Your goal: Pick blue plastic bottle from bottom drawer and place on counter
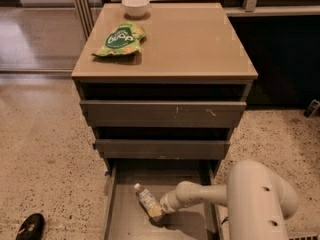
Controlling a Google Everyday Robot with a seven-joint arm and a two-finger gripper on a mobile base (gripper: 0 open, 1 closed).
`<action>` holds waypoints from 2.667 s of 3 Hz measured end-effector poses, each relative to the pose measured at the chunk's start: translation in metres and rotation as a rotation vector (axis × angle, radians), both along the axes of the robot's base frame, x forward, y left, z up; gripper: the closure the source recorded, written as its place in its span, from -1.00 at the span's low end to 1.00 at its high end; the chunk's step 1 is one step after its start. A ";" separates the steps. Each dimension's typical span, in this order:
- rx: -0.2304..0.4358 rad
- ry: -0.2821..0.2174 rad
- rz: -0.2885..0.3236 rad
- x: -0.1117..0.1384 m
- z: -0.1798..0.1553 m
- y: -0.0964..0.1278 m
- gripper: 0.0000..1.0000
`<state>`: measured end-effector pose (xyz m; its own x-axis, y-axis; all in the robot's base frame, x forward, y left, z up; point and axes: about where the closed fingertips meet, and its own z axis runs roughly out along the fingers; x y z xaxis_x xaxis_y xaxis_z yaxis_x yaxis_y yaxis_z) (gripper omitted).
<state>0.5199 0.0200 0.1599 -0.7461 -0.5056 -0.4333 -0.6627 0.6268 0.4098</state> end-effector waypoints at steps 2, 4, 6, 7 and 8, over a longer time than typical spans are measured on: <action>0.204 0.008 0.117 -0.009 0.089 -0.016 1.00; 0.208 0.043 0.123 -0.005 0.103 -0.016 1.00; 0.279 0.008 0.099 0.018 0.195 -0.042 1.00; 0.304 -0.023 0.103 0.025 0.241 -0.056 1.00; 0.358 -0.056 0.134 0.027 0.283 -0.065 1.00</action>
Offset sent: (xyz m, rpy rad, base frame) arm -0.0088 -0.0353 0.1424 0.2751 -0.0005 0.1654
